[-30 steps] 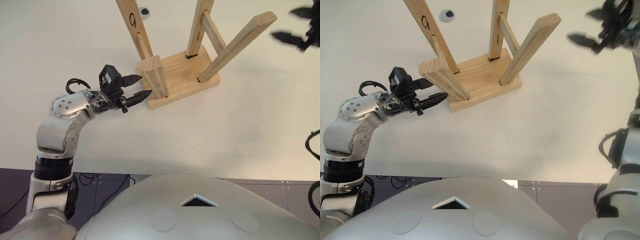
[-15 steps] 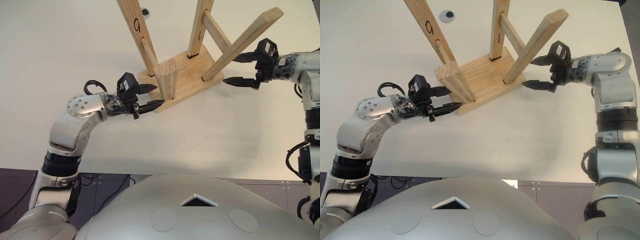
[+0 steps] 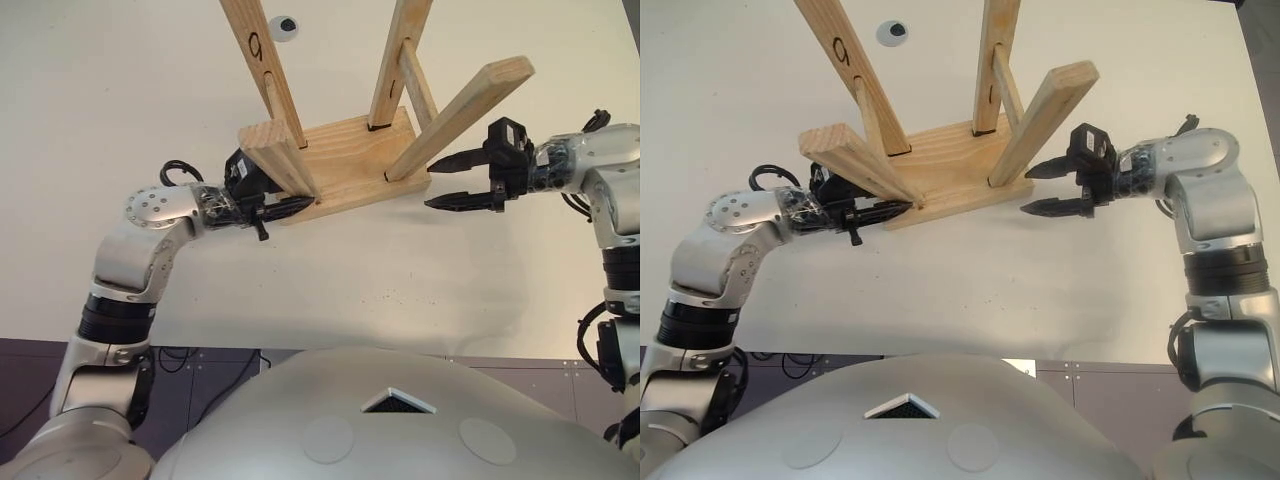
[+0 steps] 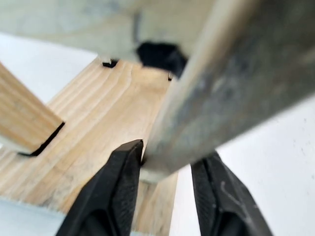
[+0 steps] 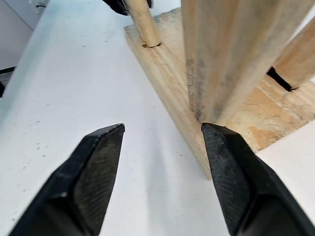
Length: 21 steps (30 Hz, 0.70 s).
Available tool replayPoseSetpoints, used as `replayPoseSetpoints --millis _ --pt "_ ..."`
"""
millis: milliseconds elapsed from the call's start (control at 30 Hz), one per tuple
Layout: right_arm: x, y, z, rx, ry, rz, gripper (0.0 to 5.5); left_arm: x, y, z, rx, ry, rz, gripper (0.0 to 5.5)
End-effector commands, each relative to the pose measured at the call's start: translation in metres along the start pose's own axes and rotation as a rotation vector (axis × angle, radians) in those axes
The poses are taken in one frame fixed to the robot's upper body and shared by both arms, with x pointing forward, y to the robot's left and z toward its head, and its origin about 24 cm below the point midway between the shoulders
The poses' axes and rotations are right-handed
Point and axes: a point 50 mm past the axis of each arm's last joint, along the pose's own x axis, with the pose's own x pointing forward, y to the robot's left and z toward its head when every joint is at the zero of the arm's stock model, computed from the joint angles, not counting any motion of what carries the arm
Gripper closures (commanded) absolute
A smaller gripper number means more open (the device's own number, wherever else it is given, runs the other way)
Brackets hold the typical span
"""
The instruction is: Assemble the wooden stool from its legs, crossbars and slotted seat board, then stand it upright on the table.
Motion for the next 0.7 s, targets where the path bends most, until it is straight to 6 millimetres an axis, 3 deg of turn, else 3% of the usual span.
replayPoseSetpoints --millis 33,133,300,533,700 --pt "0.012 -0.008 -0.003 -0.017 -0.009 -0.077 2.77 -0.013 0.012 -0.002 -0.010 0.021 0.006 4.35" --pt "0.016 -0.011 -0.007 -0.008 -0.008 -0.090 2.77 -0.009 0.021 0.007 -0.022 -0.061 0.030 4.35" --pt "0.019 -0.010 -0.006 0.008 -0.036 -0.066 2.77 -0.003 0.015 0.005 -0.051 -0.072 -0.030 4.42" --pt "0.028 -0.022 -0.006 0.084 -0.074 -0.104 2.77 -0.015 0.012 0.006 -0.121 -0.041 -0.161 4.44" --pt "0.033 -0.016 -0.002 0.181 -0.124 -0.012 2.77 -0.018 0.009 0.006 -0.154 -0.025 -0.216 4.44"
